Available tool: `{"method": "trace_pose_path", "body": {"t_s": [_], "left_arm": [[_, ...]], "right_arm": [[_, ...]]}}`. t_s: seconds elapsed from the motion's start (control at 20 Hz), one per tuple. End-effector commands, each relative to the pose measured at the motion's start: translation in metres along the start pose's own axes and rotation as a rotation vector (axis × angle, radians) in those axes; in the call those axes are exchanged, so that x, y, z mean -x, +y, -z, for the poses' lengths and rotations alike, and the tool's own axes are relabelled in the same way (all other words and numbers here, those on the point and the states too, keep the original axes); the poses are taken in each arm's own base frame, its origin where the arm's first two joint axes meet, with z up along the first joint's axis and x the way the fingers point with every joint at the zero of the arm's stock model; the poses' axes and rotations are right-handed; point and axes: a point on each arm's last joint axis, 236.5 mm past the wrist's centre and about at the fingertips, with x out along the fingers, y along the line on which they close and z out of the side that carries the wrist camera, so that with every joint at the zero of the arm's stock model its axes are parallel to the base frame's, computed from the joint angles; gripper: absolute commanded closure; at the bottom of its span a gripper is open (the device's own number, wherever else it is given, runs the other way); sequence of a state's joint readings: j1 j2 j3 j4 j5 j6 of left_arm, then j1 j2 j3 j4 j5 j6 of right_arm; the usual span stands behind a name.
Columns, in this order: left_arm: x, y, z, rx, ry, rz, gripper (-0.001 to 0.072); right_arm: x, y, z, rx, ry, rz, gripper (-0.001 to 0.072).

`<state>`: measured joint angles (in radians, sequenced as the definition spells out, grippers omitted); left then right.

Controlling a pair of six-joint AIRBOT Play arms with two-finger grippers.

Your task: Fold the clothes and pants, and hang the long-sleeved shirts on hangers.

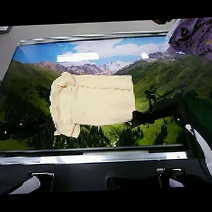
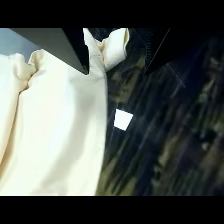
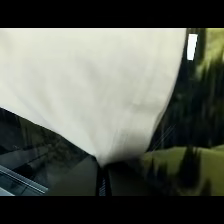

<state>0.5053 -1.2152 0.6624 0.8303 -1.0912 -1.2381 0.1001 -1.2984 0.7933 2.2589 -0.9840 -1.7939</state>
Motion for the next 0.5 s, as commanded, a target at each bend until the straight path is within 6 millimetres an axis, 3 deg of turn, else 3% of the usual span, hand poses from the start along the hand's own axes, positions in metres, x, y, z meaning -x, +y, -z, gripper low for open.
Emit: {"method": "trace_pose_path", "body": {"t_s": [0.0,0.4,0.45], "left_arm": [[-0.017,-0.007,0.015,-0.022,0.025,0.039,0.0321],[-0.062,-0.027,0.037,-0.05,0.126,0.051,0.033],[-0.067,-0.027,0.038,-0.049,0.13,0.049,0.0467]], "right_arm": [[0.015,0.009,-0.003,0.012,-0.036,-0.002,0.0686],[0.021,0.014,-0.003,0.021,-0.051,-0.01,0.0686],[0.021,0.014,-0.004,0.013,-0.052,-0.011,0.0686]]}}
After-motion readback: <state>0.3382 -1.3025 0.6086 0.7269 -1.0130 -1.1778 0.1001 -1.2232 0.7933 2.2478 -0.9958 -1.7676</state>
